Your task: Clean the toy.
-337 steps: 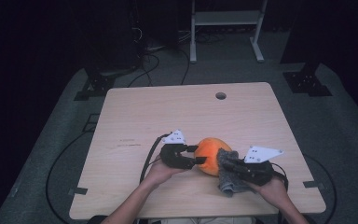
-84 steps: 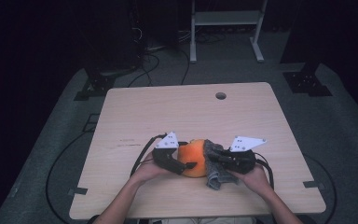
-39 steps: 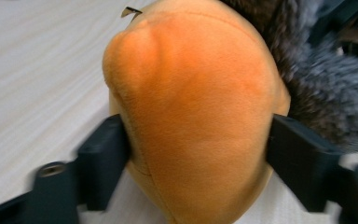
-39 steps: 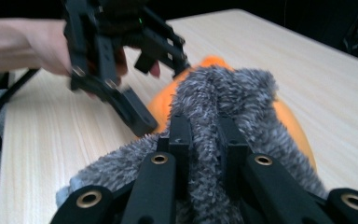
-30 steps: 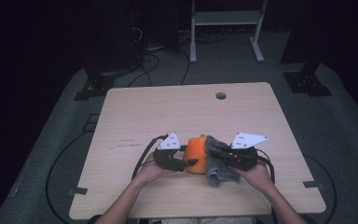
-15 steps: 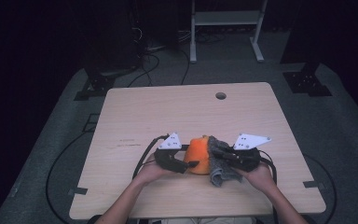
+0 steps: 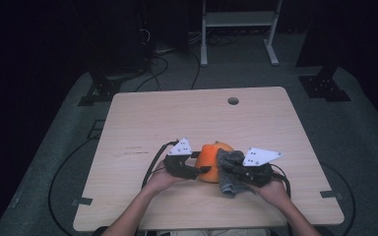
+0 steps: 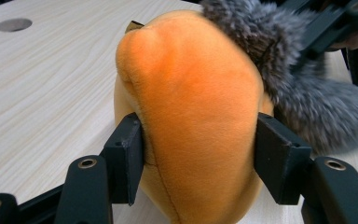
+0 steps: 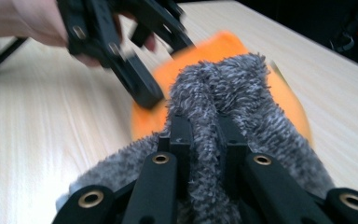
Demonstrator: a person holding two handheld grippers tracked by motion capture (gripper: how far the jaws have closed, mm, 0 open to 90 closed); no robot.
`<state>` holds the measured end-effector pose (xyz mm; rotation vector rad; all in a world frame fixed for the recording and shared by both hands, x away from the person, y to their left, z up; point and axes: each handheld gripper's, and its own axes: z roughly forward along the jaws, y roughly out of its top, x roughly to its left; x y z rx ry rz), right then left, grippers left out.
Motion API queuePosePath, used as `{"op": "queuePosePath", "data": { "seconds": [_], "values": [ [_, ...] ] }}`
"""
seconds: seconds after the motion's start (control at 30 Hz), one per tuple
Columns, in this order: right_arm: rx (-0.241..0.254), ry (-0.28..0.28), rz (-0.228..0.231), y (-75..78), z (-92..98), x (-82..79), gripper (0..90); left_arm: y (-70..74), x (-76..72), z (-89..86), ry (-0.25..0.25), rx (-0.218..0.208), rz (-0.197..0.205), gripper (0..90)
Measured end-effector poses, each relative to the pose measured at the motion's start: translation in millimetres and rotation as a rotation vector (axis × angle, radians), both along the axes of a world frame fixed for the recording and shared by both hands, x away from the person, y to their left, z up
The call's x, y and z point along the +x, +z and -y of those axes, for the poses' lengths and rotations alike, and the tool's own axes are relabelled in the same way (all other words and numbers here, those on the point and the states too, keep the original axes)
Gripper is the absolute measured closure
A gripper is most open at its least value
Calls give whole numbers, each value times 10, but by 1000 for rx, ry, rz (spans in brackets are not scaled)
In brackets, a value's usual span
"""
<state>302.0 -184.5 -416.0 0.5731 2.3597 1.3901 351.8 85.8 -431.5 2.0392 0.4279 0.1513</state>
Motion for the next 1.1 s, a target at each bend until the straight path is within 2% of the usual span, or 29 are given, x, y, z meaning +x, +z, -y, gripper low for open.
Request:
{"op": "queuePosePath", "data": {
  "seconds": [0.1,0.17,0.23,0.3,0.33,0.37,0.4,0.47,0.5,0.53,0.57,0.6,0.7,0.73,0.83,0.9,0.97,1.03,1.1],
  "values": [
    [8,-22,-28,-27,127,-2,794,5,-10,17,-6,1,10,397],
    [36,-14,-32,20,134,-28,793,13,-25,40,-10,7,29,400],
    [63,13,-25,103,71,-51,792,29,-64,77,-25,28,55,402],
    [63,27,-12,164,6,-60,792,34,-79,91,-33,36,68,402],
    [75,40,12,253,-88,-67,791,52,-138,126,-57,66,116,402],
    [72,42,21,282,-124,-56,792,55,-159,135,-62,73,132,402],
    [49,39,21,290,-156,-40,792,58,-164,135,-64,75,134,401],
    [12,34,12,247,-170,-3,792,52,-145,114,-69,65,108,386],
    [12,34,12,247,-170,-3,792,52,-145,114,-69,65,108,367],
    [13,30,2,220,-148,7,792,44,-129,99,-71,48,88,367],
    [8,20,-5,188,-86,8,793,32,-91,65,-67,19,52,345],
    [3,7,-8,186,-56,2,793,26,-83,61,-63,14,47,346],
    [-7,-4,-12,212,-13,-11,794,29,-90,68,-62,17,58,366],
    [0,0,0,282,-16,-41,794,44,-115,95,-71,33,85,372],
    [-16,37,10,366,-132,-63,794,61,-154,141,-84,42,104,375],
    [-23,61,1,370,-209,-45,794,67,-183,166,-99,57,129,376],
    [-45,73,-9,334,-263,-11,794,57,-187,153,-102,71,135,381],
    [-31,79,-38,291,-246,24,795,40,-178,129,-100,72,133,393],
    [-40,70,-33,276,-188,34,796,29,-161,109,-93,64,122,399]
  ]
}}
